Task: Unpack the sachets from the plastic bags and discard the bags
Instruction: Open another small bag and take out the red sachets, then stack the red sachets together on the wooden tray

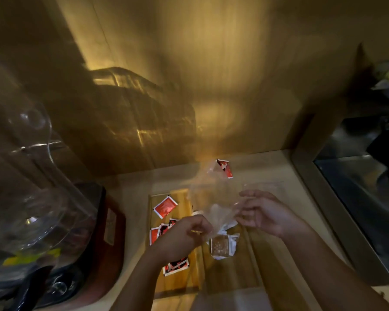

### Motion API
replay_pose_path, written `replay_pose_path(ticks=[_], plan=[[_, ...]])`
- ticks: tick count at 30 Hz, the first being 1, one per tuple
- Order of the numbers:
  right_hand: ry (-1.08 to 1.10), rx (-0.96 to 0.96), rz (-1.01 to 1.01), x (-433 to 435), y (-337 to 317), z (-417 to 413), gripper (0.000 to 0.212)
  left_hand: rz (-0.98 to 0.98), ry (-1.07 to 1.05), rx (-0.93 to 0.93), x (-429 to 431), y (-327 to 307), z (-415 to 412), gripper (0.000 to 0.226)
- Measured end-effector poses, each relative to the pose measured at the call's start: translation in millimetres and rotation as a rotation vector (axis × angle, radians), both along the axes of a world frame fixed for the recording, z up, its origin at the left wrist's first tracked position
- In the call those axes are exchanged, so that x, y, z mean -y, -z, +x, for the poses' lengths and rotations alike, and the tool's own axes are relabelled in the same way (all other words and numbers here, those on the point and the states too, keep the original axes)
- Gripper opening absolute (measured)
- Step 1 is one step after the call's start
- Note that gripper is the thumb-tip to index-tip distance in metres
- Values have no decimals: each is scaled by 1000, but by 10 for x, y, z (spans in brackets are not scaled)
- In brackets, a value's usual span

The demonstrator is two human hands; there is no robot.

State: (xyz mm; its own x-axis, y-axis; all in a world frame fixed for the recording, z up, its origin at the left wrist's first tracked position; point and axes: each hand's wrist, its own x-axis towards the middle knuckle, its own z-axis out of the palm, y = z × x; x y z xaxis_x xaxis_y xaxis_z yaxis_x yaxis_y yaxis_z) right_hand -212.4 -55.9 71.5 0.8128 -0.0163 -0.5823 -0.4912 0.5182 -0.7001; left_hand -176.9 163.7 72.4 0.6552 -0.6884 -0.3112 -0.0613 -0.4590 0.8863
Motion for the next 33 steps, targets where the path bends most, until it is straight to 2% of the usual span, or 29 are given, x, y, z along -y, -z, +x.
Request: replay_pose_path(ticks=[2, 3, 4, 6, 9, 11, 13, 15, 16, 18, 21, 23, 24, 26, 28, 30, 33], plan=[[8, -21, -37, 76, 70, -27, 37, -18, -85, -50, 76, 30, 15, 30], [6, -9, -25, 114, 102, -41, 39, -47, -202, -125, 120, 64, 31, 28], [0, 12, -5, 164, 142, -51, 40, -93, -357, -243, 164, 83, 50, 22], [-26, 78, 30, 245, 171, -86, 40, -207, -622, -616, 260, 158, 103, 6], [-90, 165, 52, 381, 168, -137, 46, -277, -647, -1090, 429, 277, 139, 50], [-119, 192, 64, 492, 177, -168, 45, -318, -546, -1228, 602, 333, 118, 56], [-114, 217, 86, 610, 166, -202, 42, -311, -459, -1196, 817, 372, 111, 36], [-68, 199, 48, 724, 158, -226, 49, -253, -469, -1038, 1050, 347, 129, 11], [-28, 174, 32, 799, 179, -231, 51, -227, -514, -932, 1165, 331, 149, 10], [50, 109, 13, 948, 201, -217, 38, -175, -608, -708, 1383, 291, 190, 19], [91, 53, -40, 1120, 259, -181, 33, -151, -606, -529, 1691, 313, 217, 28], [162, 4, -231, 1187, 340, -162, 10, -110, -562, -473, 1856, 403, 215, 30], [185, -37, -360, 1210, 390, -153, 7, -76, -542, -458, 1922, 463, 210, 29], [163, -104, -570, 1228, 480, -125, 19, 16, -516, -408, 1998, 614, 207, 23], [113, -161, -685, 1238, 578, -97, 21, 118, -489, -327, 2018, 770, 208, 10], [40, -195, -797, 1259, 715, -72, 20, 214, -453, -262, 2019, 912, 220, 14], [-106, -273, -946, 1316, 844, -55, 20, 292, -377, -226, 2008, 788, 220, 20]])
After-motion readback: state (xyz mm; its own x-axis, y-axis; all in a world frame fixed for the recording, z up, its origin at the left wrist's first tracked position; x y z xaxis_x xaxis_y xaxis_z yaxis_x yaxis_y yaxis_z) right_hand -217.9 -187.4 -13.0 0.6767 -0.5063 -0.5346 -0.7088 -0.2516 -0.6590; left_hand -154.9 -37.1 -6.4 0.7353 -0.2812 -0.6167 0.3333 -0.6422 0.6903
